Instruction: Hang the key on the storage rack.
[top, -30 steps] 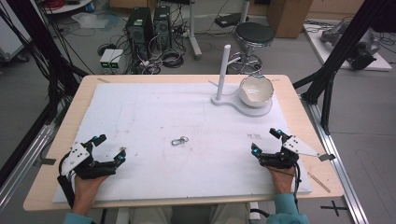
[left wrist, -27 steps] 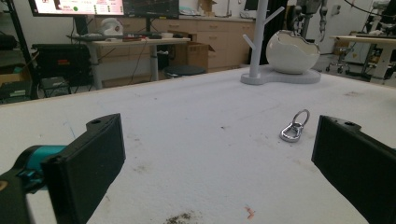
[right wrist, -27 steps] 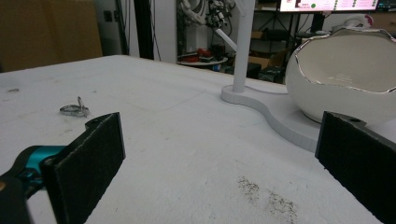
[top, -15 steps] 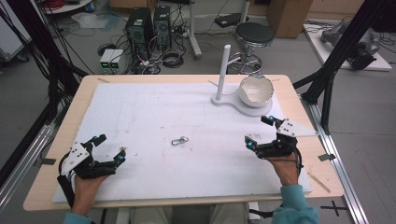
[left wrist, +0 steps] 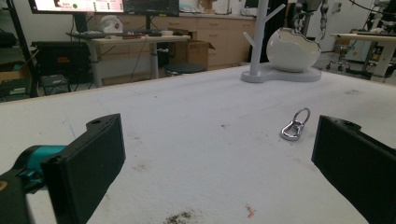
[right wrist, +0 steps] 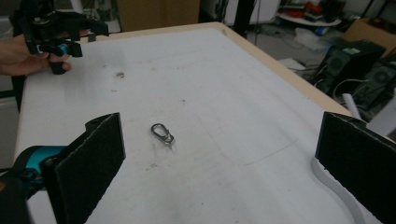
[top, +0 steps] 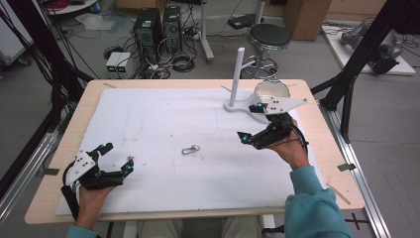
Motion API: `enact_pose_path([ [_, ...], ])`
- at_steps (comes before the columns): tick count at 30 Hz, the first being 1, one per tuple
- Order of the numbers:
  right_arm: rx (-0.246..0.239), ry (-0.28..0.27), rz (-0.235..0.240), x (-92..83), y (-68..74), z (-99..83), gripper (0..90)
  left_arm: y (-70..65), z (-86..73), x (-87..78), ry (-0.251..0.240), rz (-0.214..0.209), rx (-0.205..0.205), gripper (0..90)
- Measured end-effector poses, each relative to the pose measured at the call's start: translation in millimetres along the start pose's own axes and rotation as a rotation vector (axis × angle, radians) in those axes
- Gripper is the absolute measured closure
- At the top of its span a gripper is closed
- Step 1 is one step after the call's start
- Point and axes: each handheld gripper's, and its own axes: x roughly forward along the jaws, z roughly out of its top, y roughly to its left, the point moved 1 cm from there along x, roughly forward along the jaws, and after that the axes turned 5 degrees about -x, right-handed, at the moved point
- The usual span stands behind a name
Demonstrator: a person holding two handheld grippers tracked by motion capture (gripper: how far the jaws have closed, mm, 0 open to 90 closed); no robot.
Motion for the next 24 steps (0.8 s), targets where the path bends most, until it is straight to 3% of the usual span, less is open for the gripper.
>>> enact_pose_path([
  [5, -0.024, 0.063, 0.073, 19.1, -3.5, 9.5, 0.6, 0.1, 0.1, 0.1, 0.001, -0.002, 0.002, 3.2],
  [14, -0.075, 0.166, 0.165, 57.3, -3.4, 22.3, 0.6, -0.2, 0.0, 0.0, 0.003, -0.003, 0.003, 3.2],
  [24, -0.12, 0.258, 0.243, 96.8, 1.7, 20.3, 0.6, -0.3, 0.0, 0.1, 0.003, -0.004, 0.002, 3.2],
])
